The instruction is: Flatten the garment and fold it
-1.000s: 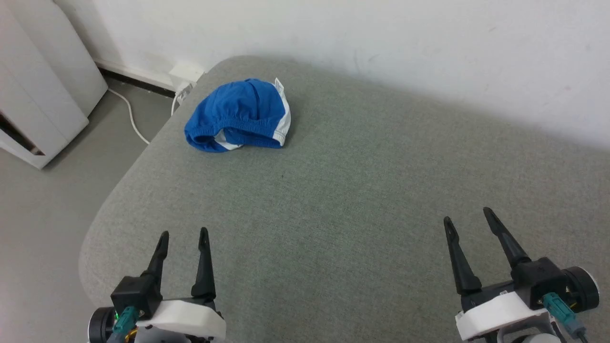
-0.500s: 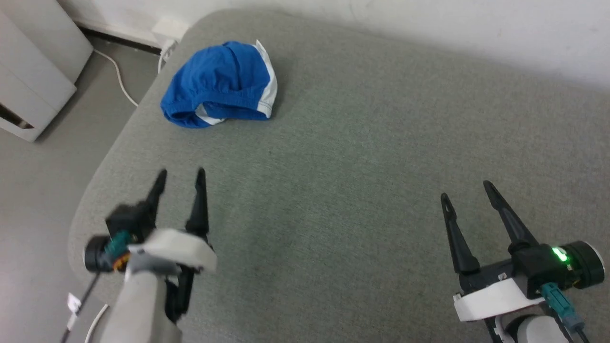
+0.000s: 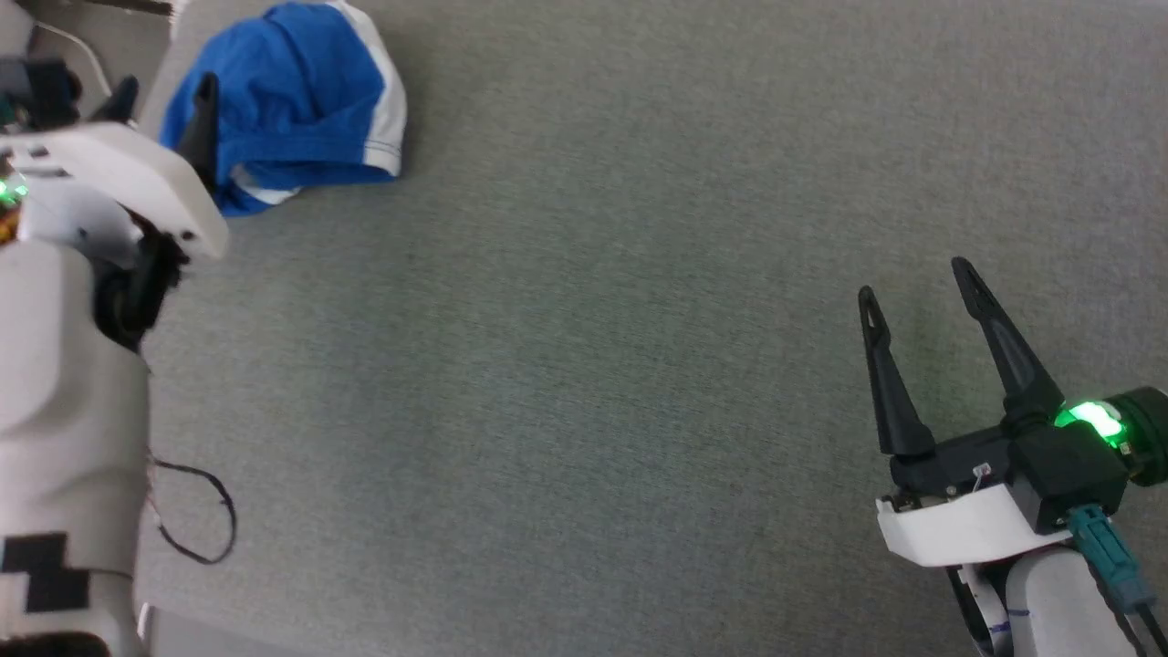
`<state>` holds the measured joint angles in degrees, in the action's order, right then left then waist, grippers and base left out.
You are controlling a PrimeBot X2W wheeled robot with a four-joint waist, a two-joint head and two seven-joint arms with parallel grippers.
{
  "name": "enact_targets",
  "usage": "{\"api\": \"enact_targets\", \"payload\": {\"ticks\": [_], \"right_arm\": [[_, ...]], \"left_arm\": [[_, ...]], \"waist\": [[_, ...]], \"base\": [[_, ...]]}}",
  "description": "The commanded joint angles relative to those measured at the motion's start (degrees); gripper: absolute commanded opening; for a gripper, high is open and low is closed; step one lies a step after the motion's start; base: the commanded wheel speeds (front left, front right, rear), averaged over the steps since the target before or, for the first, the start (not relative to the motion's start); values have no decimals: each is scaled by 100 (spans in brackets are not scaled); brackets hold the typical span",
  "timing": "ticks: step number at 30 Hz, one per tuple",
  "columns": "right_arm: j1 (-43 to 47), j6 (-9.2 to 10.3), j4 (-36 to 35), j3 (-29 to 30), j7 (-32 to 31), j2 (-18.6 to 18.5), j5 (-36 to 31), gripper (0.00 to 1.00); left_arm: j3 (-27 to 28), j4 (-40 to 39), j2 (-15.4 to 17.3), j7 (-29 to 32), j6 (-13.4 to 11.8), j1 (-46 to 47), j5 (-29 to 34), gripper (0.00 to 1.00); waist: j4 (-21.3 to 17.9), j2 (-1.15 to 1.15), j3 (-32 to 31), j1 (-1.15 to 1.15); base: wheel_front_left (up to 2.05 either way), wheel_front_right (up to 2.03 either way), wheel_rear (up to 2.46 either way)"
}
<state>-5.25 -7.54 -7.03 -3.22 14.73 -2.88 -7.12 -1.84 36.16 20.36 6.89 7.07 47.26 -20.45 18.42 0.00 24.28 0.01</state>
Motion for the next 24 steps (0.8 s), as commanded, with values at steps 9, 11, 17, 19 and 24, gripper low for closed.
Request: {"api": "enact_targets", "payload": {"ticks": [9, 11, 17, 19, 24], "right_arm": [[-224, 5, -65, -68, 27, 1, 58, 100], [-242, 5, -66, -40, 27, 1, 98, 100], [-307, 5, -95, 4, 27, 1, 163, 100], [-335, 5, -82, 27, 27, 1, 193, 100], [-395, 5, -4, 57, 27, 1, 274, 100]], "left_arm": [[-678, 921, 757, 1653, 40, 994, -1096, 100], [-836, 1144, 885, 2243, 41, 1088, -1240, 100], [-1205, 1327, 1221, 3371, 41, 1191, -1558, 100], [-1293, 1318, 1241, 3589, 41, 1134, -1732, 100], [-1361, 1154, 1296, 3699, 41, 1018, -2163, 0]], "waist": [[-883, 0, 771, -1], [-970, 0, 812, -1], [-1093, 0, 947, -1], [-1097, 0, 958, -1], [-1048, 0, 816, -1]], "base": [[0, 0, 0], [0, 0, 0], [0, 0, 0], [0, 0, 0], [0, 0, 0]]}}
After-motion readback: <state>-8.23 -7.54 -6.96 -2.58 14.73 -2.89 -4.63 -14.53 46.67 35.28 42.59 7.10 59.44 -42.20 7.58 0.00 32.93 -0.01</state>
